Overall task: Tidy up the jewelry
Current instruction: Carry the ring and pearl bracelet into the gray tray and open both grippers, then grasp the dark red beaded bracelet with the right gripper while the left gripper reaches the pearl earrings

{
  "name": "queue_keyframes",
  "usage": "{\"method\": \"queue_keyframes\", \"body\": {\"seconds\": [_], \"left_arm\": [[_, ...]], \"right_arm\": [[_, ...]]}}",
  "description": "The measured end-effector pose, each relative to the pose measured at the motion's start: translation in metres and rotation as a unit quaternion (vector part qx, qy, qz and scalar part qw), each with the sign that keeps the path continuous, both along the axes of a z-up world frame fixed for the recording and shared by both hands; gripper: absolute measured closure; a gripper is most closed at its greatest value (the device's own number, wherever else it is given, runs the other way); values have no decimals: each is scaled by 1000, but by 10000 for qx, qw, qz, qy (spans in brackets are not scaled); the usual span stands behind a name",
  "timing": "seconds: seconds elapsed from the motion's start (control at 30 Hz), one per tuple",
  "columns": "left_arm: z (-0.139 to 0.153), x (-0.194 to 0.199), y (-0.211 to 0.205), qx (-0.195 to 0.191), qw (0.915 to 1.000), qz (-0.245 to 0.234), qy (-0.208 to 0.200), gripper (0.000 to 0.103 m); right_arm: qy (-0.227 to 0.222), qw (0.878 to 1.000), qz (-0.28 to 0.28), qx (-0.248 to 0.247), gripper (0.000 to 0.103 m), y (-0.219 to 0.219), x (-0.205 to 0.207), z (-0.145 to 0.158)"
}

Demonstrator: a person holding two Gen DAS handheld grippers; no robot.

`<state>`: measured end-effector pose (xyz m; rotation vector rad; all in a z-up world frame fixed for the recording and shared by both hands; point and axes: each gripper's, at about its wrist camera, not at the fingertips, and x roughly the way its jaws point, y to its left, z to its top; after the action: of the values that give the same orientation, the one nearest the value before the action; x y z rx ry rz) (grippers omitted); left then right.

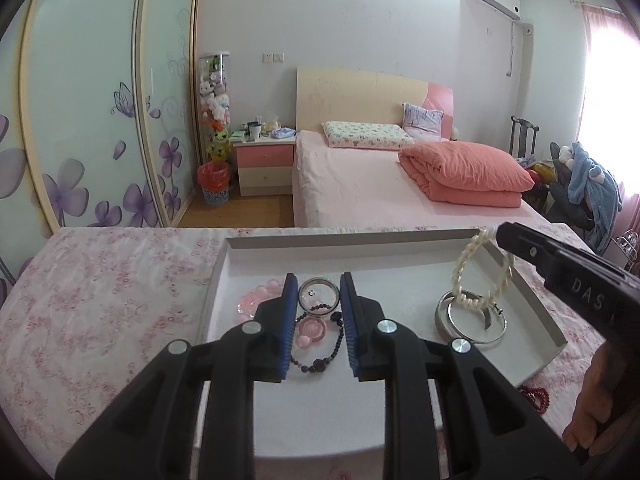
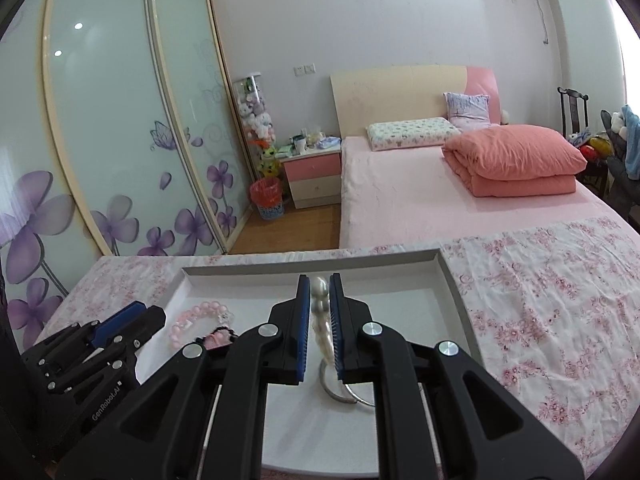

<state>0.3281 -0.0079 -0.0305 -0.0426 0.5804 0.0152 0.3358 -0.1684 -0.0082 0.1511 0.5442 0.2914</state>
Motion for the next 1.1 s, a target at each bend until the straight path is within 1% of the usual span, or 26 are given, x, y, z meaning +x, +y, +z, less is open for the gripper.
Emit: {"method": "queue_keyframes", "body": {"seconds": [0.07, 0.1, 0.27, 0.37, 0.53, 0.8, 1.1], "left_arm": [[-2, 4, 0, -5, 10000, 3, 44, 74], [-4, 5, 1, -16, 10000, 17, 59, 73], [-6, 3, 12, -96, 9998, 140, 101, 72], [-6, -4, 16, -43, 9998, 186, 79, 68], [-5, -14, 20, -31, 9997, 216, 89, 68], [-7, -24, 13, -22, 9998, 154, 142, 68], [-10, -38, 4, -60, 9998, 31, 191, 68]], "right_arm": [[55, 10000, -64, 24, 65, -3, 1, -3], [45, 9999, -100, 54, 62, -7, -1, -4], [48, 9997, -239, 38, 62, -20, -8, -5], [34, 9995, -299, 42, 62, -27, -12, -3], [31, 9994, -330, 25, 62, -32, -17, -3], [75, 9992, -396, 30, 62, -40, -23, -6], [220, 9991, -357, -42, 62, -52, -43, -18]]}}
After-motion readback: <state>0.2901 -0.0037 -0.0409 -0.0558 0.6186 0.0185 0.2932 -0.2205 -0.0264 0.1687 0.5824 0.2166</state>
